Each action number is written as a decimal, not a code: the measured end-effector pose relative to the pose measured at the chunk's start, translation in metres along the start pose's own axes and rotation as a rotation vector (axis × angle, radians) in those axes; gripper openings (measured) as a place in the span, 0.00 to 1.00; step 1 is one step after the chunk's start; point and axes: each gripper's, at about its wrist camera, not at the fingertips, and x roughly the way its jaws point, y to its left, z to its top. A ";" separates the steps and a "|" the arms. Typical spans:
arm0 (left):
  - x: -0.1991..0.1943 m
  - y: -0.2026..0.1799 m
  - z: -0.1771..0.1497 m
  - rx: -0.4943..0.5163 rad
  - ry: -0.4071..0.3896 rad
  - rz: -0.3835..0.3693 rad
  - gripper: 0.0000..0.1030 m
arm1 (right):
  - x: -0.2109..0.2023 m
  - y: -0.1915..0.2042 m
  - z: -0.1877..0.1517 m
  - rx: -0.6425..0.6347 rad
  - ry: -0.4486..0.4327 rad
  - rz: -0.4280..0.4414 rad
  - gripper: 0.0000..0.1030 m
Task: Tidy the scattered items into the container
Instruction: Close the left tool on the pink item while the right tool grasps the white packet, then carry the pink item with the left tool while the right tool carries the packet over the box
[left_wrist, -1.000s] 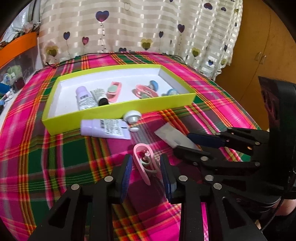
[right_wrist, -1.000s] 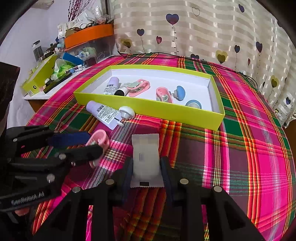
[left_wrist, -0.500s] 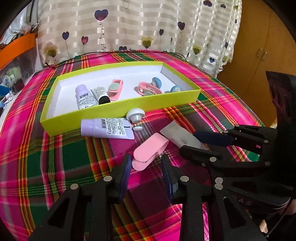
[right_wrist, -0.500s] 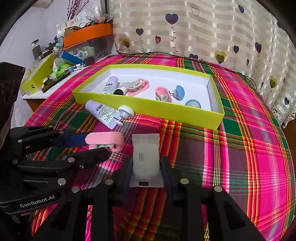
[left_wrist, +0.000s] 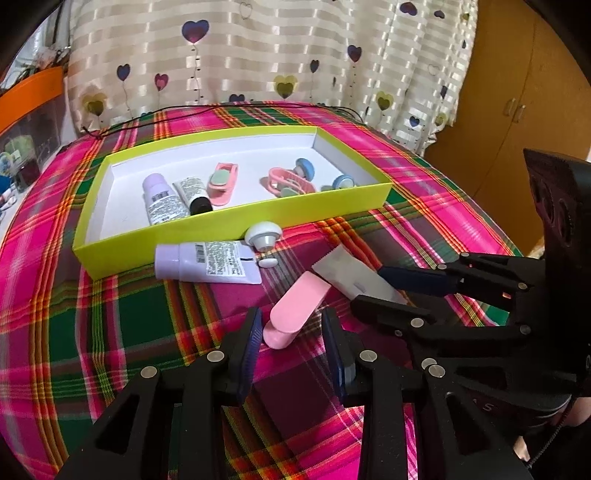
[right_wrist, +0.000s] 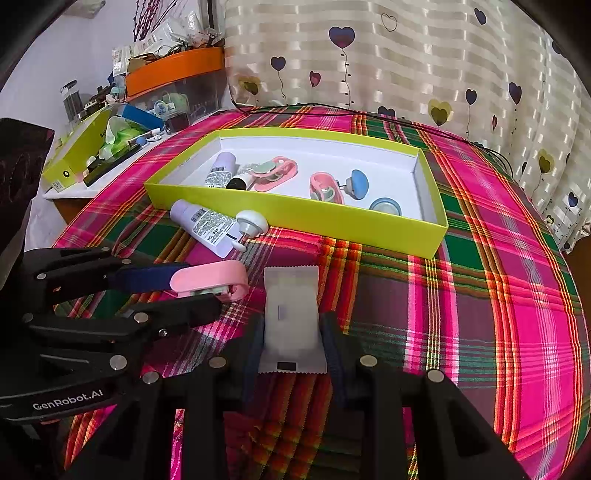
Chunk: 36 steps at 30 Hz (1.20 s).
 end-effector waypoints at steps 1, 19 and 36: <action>0.000 0.000 0.000 0.003 -0.002 -0.005 0.34 | 0.000 0.000 0.000 0.001 0.000 0.001 0.32; 0.008 -0.005 0.005 0.023 0.016 -0.009 0.17 | 0.001 0.000 0.000 -0.003 0.001 -0.003 0.32; 0.009 -0.005 0.005 0.017 0.017 -0.011 0.17 | 0.000 -0.001 0.001 -0.006 0.001 -0.005 0.32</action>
